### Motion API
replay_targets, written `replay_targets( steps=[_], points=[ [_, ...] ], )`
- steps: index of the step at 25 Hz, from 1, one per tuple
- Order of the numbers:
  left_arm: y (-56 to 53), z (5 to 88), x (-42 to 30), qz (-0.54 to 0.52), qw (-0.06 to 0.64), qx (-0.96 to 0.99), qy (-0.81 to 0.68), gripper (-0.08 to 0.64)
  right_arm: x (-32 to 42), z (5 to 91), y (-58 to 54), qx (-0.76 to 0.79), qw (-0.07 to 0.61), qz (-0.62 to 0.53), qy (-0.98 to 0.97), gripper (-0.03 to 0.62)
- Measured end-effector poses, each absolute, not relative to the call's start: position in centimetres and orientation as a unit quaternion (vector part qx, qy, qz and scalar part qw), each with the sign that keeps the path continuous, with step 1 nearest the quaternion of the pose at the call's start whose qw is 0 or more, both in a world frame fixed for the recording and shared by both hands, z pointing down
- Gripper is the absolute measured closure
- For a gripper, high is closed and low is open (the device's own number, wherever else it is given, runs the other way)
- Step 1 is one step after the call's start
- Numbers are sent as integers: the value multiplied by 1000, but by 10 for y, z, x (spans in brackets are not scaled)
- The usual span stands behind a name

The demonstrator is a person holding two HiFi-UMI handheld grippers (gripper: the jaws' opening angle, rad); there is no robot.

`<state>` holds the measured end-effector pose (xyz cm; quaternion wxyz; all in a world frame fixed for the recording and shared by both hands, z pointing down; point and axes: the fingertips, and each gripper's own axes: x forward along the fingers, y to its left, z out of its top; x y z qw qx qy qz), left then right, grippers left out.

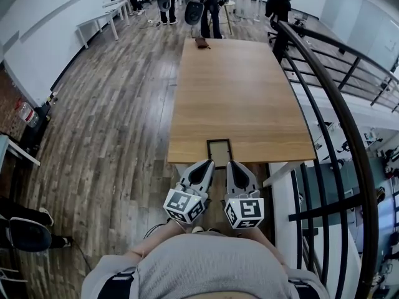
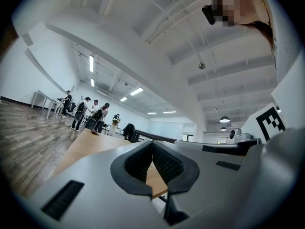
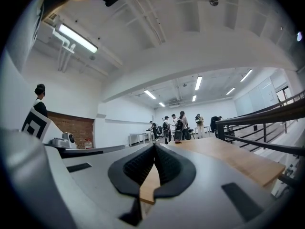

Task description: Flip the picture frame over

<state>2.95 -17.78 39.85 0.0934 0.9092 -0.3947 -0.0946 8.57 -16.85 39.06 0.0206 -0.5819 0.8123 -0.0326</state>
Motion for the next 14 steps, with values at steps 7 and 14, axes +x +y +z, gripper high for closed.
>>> replay_targets(
  steps=[7,14],
  points=[
    [-173,400,27,-93,93,909,-396,554,84,392,-165,-580,21,-35,813,575],
    [-171,401,24,-91,93,908,-399,554,75,393,-161,-569,21,-37,821,575]
  ],
)
